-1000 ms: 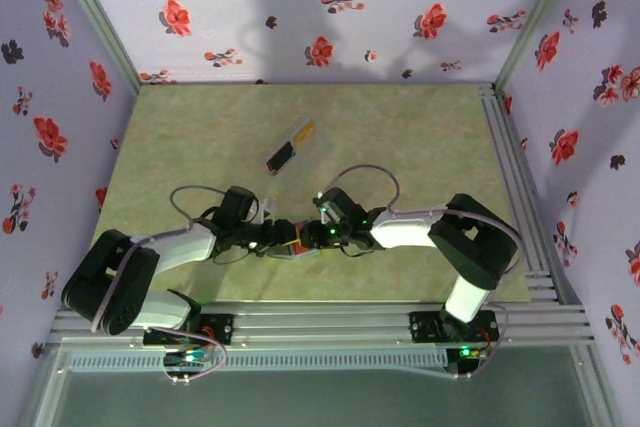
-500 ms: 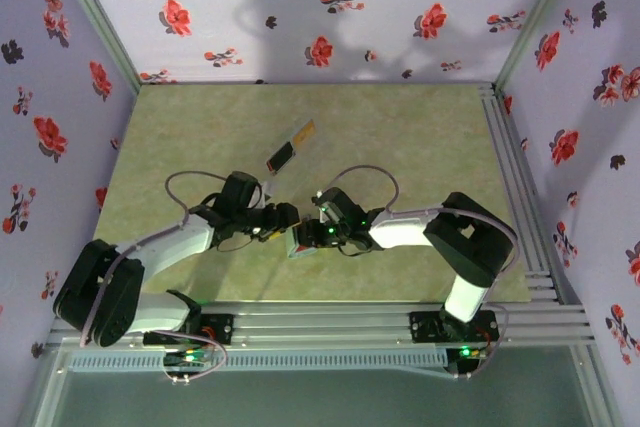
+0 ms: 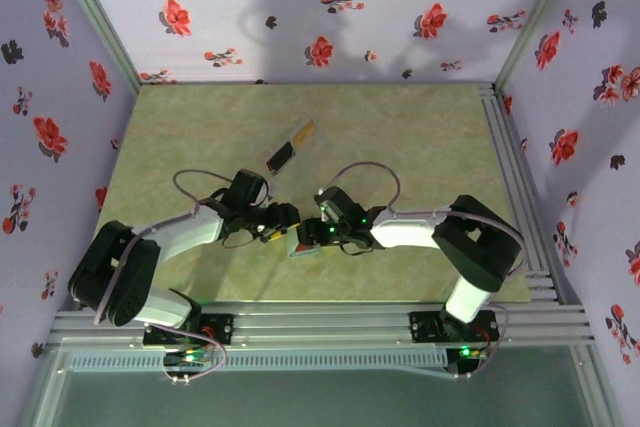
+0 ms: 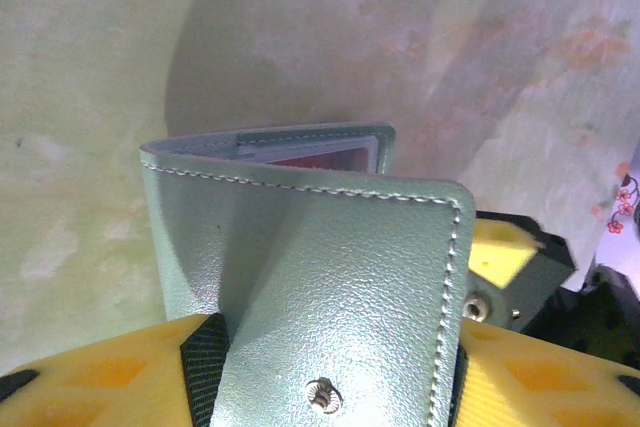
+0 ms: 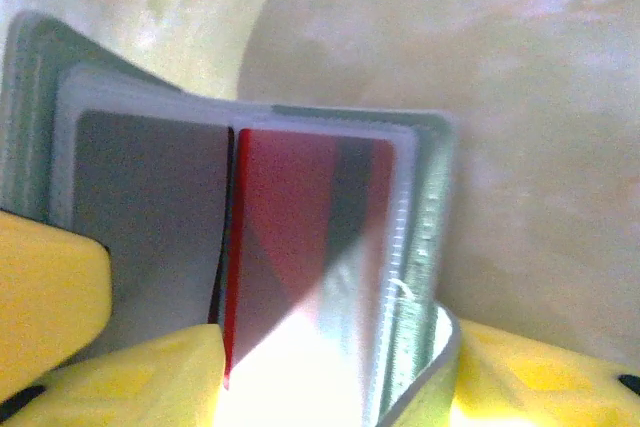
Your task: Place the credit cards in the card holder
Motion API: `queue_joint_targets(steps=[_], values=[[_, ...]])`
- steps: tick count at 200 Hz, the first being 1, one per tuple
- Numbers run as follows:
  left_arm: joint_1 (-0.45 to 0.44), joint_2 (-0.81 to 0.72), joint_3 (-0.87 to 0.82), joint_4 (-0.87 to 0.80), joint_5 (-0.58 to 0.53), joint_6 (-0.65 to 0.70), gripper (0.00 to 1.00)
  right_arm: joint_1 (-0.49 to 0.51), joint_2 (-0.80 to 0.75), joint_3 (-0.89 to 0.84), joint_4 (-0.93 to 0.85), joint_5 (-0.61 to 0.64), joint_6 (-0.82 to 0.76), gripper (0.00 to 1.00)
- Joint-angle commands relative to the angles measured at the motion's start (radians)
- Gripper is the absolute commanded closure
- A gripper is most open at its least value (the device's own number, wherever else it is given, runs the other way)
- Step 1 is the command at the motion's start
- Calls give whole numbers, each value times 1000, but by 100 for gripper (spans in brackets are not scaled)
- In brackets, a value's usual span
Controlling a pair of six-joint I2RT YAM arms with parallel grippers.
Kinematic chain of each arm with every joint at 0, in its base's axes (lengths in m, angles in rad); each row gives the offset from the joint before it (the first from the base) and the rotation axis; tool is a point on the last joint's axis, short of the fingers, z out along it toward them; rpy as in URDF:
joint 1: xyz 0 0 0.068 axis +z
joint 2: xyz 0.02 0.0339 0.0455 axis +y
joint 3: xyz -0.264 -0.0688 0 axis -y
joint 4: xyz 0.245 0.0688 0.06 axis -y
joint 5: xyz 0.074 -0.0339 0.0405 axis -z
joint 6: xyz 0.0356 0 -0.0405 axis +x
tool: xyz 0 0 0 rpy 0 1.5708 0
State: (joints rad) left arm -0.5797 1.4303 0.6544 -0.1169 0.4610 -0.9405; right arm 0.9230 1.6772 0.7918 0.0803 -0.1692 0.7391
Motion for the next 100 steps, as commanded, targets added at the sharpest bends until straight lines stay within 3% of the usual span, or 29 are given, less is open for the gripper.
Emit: queue_joint_targets(steps=[1,39,100], values=[[-10,21,26,-68,-25,15,41,-4,-53,-6,-69,114,-27,41],[-10,32,30,-80,-24,29,39,-13,-110,-25,-112,148,-56,46],[-43,75,107,-142,-13,68,36,-53,-146,-34,-130,125,-78,76]])
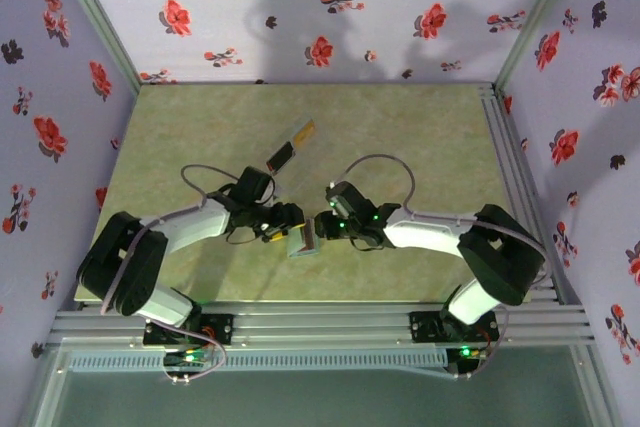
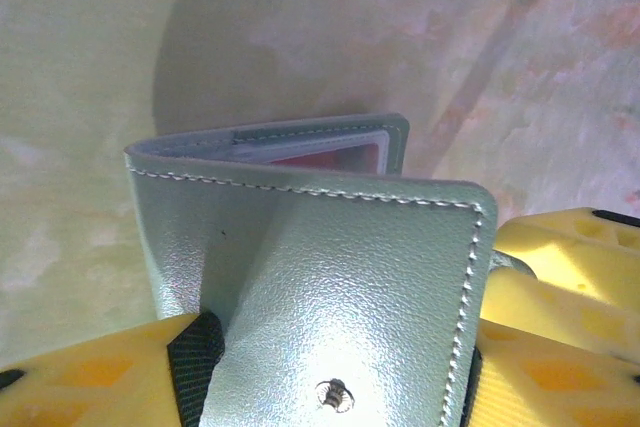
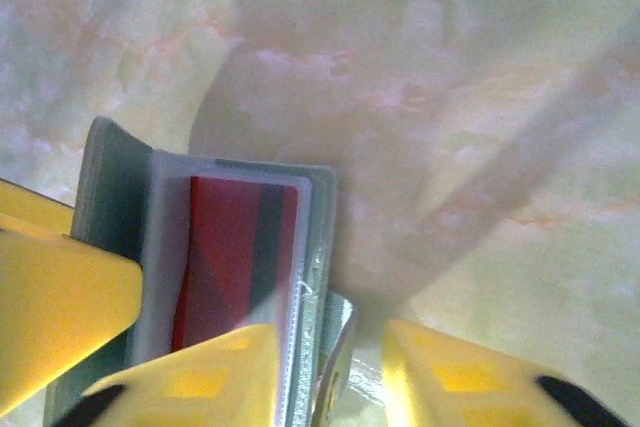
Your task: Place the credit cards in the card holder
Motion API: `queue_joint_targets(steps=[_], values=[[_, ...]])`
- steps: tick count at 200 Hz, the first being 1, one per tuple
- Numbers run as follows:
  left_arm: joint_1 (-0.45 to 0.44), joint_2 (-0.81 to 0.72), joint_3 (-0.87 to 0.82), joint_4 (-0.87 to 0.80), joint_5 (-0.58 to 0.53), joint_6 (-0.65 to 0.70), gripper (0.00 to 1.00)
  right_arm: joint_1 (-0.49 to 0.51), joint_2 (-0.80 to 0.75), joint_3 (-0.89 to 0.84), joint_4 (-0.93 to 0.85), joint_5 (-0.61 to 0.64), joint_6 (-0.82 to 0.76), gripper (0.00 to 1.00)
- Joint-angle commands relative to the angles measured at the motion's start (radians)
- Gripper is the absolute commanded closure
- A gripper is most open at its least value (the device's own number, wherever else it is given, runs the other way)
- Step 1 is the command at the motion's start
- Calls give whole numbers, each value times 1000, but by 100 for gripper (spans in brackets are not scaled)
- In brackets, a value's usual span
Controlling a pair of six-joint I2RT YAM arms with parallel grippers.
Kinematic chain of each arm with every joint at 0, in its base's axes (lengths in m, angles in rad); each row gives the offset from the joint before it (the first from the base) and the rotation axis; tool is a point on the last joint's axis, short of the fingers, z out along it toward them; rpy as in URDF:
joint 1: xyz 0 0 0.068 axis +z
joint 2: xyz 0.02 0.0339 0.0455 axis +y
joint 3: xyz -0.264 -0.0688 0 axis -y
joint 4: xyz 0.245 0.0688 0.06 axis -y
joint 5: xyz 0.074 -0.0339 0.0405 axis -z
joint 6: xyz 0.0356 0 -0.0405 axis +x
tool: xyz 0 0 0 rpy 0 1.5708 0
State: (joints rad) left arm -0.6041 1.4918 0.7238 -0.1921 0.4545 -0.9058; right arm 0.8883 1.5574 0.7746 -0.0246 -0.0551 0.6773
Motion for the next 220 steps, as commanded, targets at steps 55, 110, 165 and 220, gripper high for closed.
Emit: queue_joint_targets(steps=[55,110,165,220], values=[[-34,-6,48,-71,-42,27,32,-25,-47,-41,-5,1,-18,83],[-27,-74,38,-106,-57,87,31,-53,-77,-64,18,-29,-10,88],[-14,-115,-38,-26,-37,70,35,-61,-73,-86,47,-66,-15,97],[-17,-42,-9,30,61,50,38,-61,-67,-82,62,-83,-8,94]])
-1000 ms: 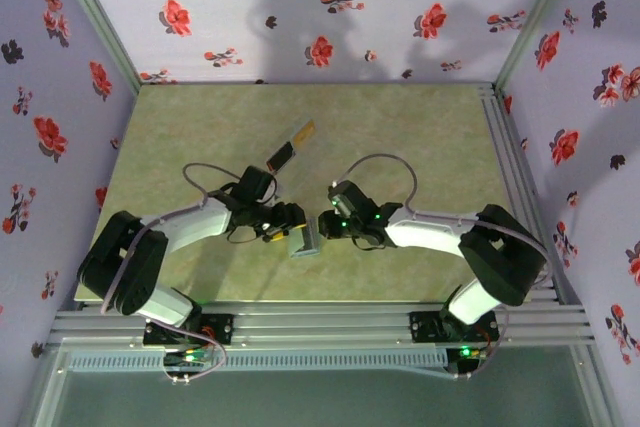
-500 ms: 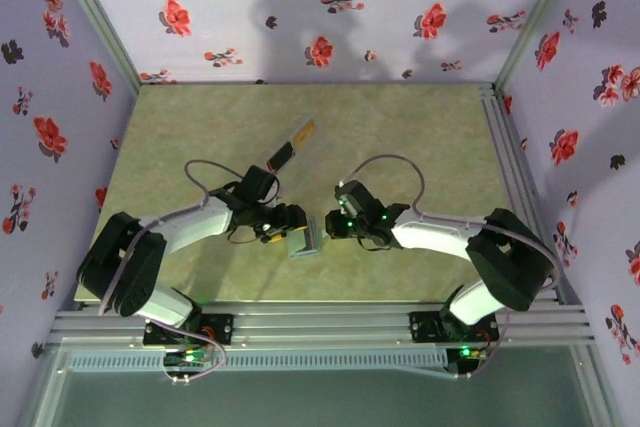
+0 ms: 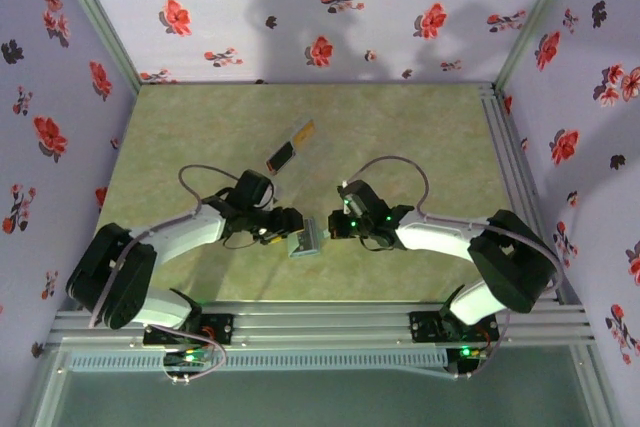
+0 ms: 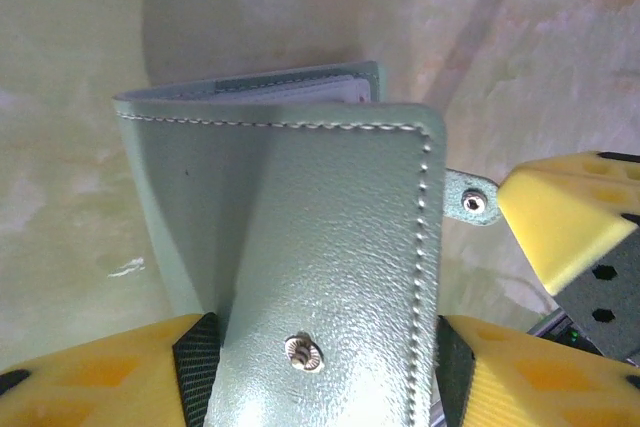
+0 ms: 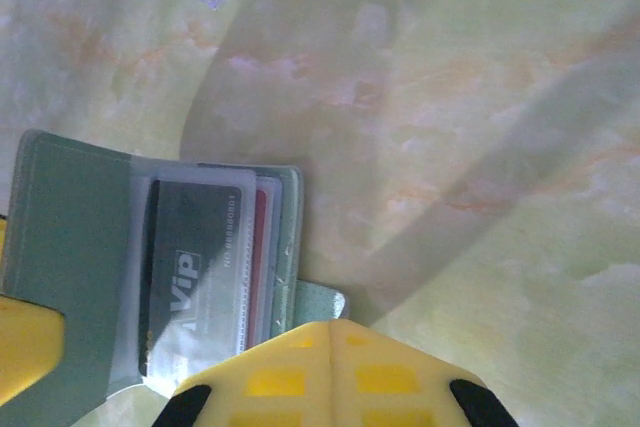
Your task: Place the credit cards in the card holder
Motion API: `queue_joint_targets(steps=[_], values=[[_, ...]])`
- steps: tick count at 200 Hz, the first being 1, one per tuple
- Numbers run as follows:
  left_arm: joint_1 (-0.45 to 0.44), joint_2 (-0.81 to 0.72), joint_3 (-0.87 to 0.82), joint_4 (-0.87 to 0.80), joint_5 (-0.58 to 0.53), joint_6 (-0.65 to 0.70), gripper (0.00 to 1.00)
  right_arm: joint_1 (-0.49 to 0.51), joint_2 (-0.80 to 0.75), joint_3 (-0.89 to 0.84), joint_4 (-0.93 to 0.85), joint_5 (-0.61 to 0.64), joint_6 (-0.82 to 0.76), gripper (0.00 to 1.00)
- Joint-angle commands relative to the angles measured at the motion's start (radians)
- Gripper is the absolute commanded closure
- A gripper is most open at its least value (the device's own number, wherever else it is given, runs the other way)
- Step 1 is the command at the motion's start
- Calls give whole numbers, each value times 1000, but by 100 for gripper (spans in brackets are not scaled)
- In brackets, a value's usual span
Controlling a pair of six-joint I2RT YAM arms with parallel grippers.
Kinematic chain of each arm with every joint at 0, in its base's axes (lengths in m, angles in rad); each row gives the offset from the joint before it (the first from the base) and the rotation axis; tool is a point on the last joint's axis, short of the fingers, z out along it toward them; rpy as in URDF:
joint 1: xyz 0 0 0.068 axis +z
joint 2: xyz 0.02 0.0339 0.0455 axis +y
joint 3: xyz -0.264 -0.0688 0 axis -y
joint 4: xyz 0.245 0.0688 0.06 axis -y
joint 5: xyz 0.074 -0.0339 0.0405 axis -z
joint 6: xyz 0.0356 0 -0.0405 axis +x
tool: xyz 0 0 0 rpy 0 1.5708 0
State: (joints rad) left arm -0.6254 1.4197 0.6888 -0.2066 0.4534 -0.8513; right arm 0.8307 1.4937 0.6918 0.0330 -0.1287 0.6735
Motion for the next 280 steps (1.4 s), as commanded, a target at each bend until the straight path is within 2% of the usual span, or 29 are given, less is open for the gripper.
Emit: queue_joint_targets(steps=[1,25,36,75,111,129,159,168,182,201,224,261,280], values=[[4,31,28,44,63,-5,38,-3,-3,1,1,-8,-4,94],[0,47,48,39,69,-15,38,-5,-17,11,-45,23,-6,78],[0,64,51,39,67,-20,38,-8,-21,10,-62,35,-12,76],[-5,145,60,37,79,-19,39,-14,-35,-3,-55,22,-13,94],[-5,144,57,24,75,-10,41,-14,-36,-5,-36,-5,-4,100],[-4,120,51,7,53,3,45,-15,-31,0,-26,-27,2,100],[1,107,38,-6,45,6,68,-15,-6,12,-33,-31,7,100],[1,110,30,-3,41,9,74,-14,2,16,-35,-33,11,89],[1,123,29,-8,42,15,80,-14,11,22,-47,-24,12,84],[1,131,29,-13,49,17,83,-14,14,26,-61,-18,15,82],[1,131,23,-8,47,24,84,-15,16,30,-61,-25,8,92],[1,136,17,-6,47,24,84,-15,17,38,-61,-34,12,100],[2,148,19,-8,47,29,84,-16,16,35,-43,-54,10,100]])
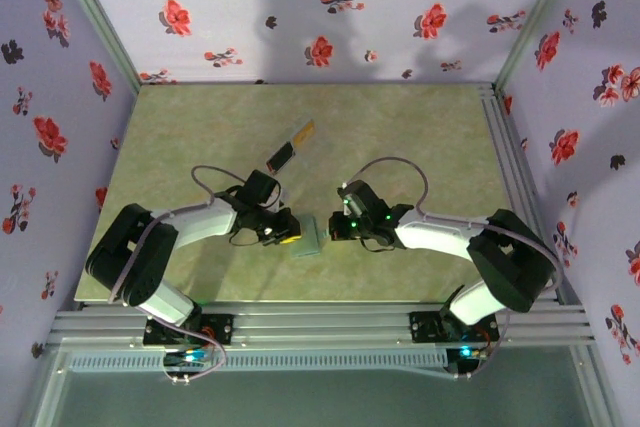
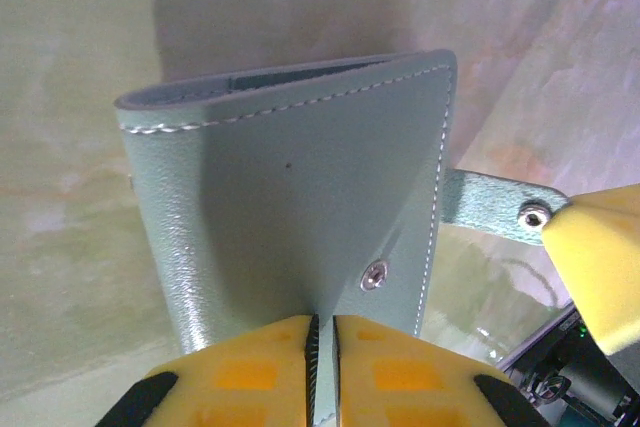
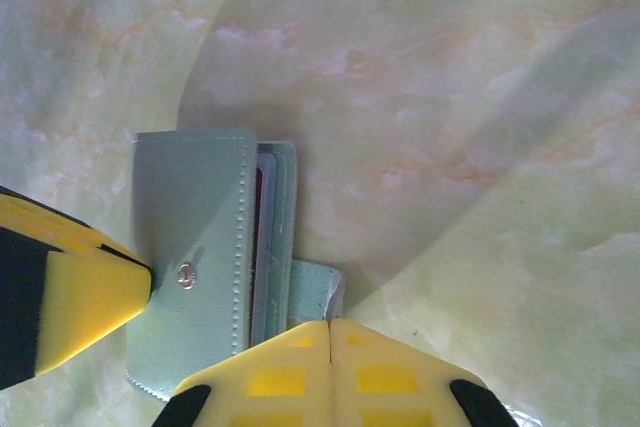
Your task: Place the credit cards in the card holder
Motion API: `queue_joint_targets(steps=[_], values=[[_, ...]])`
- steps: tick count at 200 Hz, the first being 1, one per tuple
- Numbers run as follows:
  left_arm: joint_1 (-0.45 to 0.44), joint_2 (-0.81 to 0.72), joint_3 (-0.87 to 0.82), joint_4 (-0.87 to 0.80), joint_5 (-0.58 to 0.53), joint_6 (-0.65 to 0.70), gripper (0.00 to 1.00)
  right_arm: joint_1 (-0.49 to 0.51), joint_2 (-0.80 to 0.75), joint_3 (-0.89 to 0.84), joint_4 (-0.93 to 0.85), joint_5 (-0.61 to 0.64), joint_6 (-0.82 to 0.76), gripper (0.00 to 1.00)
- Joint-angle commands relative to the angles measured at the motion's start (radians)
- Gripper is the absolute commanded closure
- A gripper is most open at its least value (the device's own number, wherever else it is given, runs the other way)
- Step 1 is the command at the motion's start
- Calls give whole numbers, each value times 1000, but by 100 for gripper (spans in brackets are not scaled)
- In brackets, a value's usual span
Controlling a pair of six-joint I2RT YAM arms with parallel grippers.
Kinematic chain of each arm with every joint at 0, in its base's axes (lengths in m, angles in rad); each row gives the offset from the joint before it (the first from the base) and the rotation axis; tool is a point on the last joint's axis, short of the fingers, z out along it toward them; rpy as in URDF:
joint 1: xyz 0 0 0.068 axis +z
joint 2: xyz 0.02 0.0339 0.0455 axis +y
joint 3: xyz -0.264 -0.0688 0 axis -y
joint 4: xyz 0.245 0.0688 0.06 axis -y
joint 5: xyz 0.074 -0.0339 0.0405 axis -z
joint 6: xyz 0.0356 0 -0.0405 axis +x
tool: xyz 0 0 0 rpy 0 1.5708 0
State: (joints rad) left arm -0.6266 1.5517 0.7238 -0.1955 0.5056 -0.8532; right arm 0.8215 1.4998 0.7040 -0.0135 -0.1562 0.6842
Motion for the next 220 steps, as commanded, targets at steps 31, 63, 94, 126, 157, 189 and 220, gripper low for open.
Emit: queue_joint_targets(steps=[31,63,94,126,157,189,220], values=[[5,36,-22,-6,-7,34,85,-4,13,28,54,-87,16,100],[5,48,-20,-1,-2,27,85,-2,65,54,115,-154,47,100],[5,47,-27,18,0,20,86,7,133,97,131,-201,56,100],[5,40,-37,45,2,8,86,16,167,117,143,-231,61,100],[8,45,-32,40,5,13,86,20,193,128,141,-244,67,100],[11,50,-39,50,9,13,86,26,224,139,124,-241,54,100],[14,47,-47,56,10,10,87,31,235,152,83,-218,29,100]])
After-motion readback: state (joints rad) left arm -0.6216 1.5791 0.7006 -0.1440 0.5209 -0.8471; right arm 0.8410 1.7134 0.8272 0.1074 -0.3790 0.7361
